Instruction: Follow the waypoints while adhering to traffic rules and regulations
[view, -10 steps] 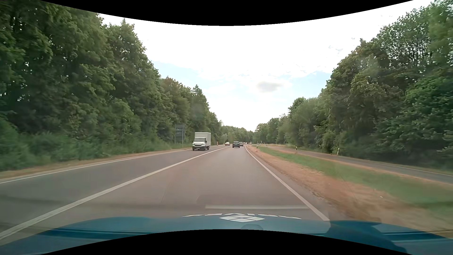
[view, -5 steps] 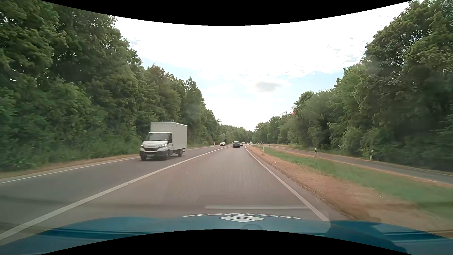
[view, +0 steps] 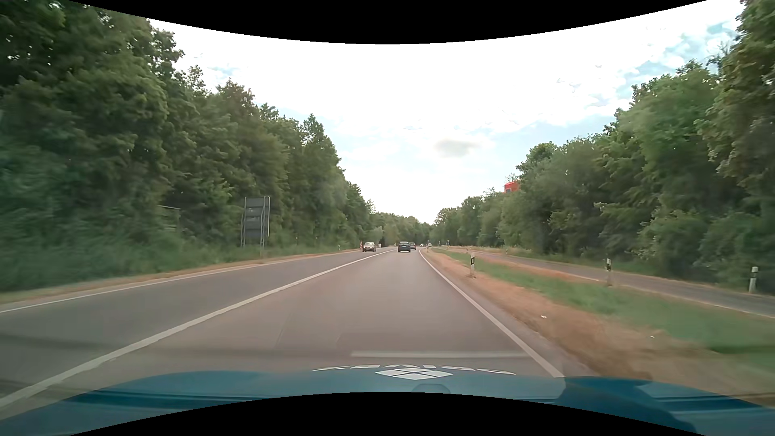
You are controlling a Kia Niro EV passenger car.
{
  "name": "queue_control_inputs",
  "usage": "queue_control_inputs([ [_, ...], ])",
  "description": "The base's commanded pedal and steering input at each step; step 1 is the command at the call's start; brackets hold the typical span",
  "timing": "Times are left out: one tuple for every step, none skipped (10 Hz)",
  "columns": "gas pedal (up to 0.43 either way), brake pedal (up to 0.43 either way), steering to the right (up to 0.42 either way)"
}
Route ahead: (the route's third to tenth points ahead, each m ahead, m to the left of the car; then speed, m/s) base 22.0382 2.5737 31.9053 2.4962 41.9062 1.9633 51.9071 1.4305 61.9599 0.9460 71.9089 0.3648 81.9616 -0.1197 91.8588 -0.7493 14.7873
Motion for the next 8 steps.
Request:
queue_control_inputs([
  [0.197, 0.0, 0.004],
  [0.197, 0.0, 0.005],
  [0.197, 0.0, 0.005],
  [0.197, 0.0, 0.004],
  [0.197, 0.0, 0.004],
  [0.197, 0.0, 0.005],
  [0.197, 0.0, 0.004],
  [0.197, 0.0, 0.005],
])
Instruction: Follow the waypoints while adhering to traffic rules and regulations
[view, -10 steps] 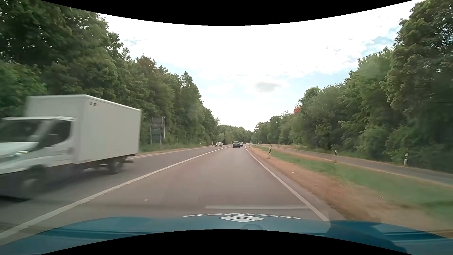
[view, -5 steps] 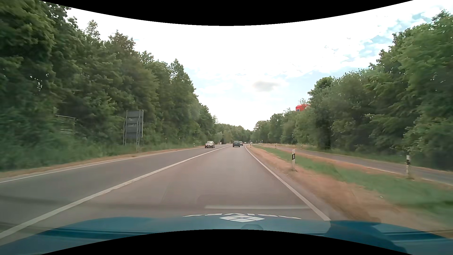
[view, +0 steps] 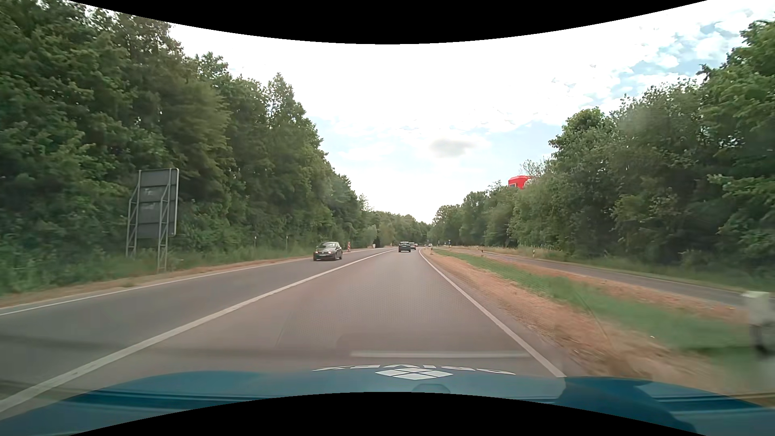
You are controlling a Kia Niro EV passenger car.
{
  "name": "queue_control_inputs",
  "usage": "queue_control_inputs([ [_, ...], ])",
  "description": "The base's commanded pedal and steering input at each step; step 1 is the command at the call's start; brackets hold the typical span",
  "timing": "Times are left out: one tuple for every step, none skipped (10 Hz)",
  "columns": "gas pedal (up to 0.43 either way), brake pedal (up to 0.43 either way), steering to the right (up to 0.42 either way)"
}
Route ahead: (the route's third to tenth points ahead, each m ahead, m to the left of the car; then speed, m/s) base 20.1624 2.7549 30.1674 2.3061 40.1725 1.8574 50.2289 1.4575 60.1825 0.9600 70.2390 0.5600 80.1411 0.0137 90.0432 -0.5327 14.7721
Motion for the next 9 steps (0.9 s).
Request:
queue_control_inputs([
  [0.197, 0.0, 0.005],
  [0.209, 0.0, 0.005],
  [0.22, 0.0, 0.005],
  [0.22, 0.0, 0.005],
  [0.22, 0.0, 0.005],
  [0.22, 0.0, 0.005],
  [0.22, 0.0, 0.005],
  [0.228, 0.0, 0.005],
  [0.228, 0.0, 0.005],
])
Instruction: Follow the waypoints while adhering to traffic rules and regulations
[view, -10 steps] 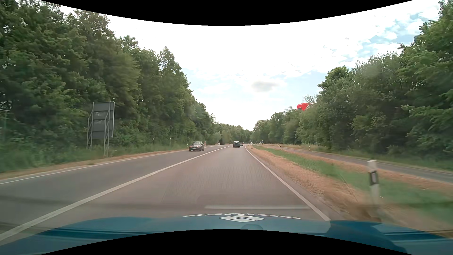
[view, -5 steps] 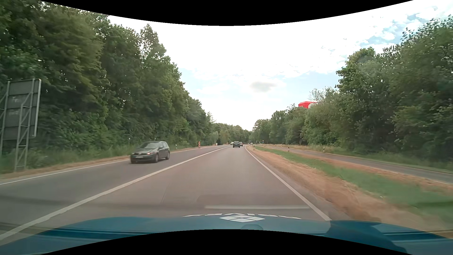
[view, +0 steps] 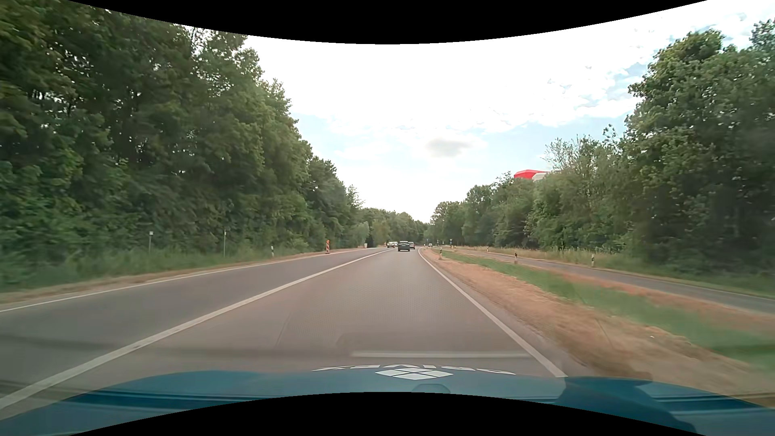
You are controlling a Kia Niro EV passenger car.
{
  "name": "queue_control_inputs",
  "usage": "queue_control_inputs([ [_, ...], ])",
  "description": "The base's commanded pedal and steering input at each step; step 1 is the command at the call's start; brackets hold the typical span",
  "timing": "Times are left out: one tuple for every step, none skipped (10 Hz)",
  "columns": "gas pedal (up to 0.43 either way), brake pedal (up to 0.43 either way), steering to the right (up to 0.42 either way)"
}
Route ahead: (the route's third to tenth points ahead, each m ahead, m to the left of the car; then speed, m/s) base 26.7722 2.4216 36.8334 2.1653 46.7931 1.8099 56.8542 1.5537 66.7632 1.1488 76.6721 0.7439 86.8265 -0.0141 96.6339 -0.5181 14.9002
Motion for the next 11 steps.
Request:
queue_control_inputs([
  [0.228, 0.0, 0.005],
  [0.228, 0.0, 0.005],
  [0.228, 0.0, 0.005],
  [0.228, 0.0, 0.005],
  [0.228, 0.0, 0.005],
  [0.228, 0.0, 0.005],
  [0.228, 0.0, 0.005],
  [0.228, 0.0, 0.005],
  [0.22, 0.0, 0.005],
  [0.22, 0.0, 0.005],
  [0.22, 0.0, 0.004],
])
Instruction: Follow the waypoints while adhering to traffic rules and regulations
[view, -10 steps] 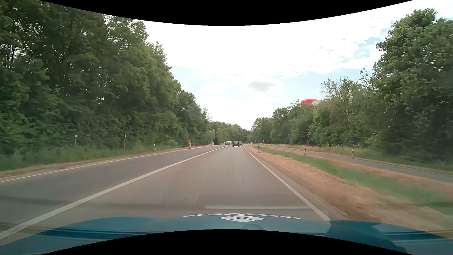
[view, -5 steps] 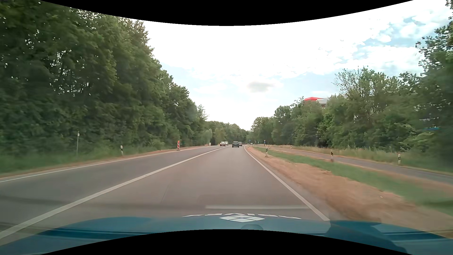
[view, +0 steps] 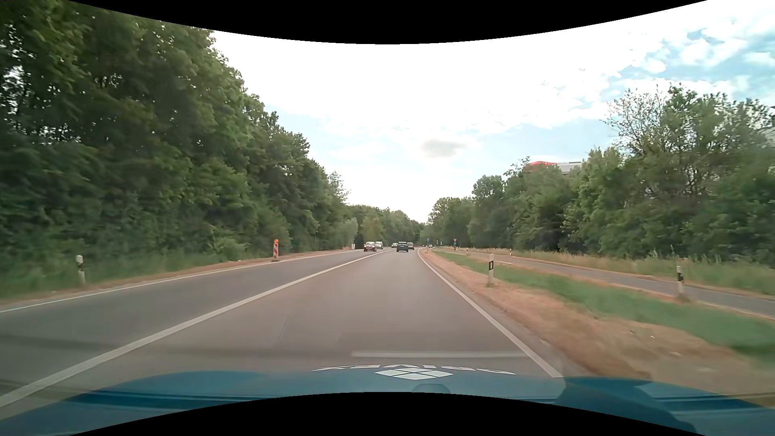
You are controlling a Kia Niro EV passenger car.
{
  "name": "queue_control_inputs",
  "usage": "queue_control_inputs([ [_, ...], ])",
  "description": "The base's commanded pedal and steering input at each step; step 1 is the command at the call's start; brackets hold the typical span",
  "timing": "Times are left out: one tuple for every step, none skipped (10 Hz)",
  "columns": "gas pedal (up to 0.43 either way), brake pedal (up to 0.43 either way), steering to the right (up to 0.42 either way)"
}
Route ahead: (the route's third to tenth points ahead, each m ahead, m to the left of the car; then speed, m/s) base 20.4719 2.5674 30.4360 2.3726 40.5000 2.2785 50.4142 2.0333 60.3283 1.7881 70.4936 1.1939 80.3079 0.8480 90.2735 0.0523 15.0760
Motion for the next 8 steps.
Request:
queue_control_inputs([
  [0.22, 0.0, 0.004],
  [0.22, 0.0, 0.004],
  [0.22, 0.0, 0.004],
  [0.209, 0.0, 0.003],
  [0.209, 0.0, 0.004],
  [0.209, 0.0, 0.003],
  [0.209, 0.0, 0.003],
  [0.209, 0.0, 0.003],
])
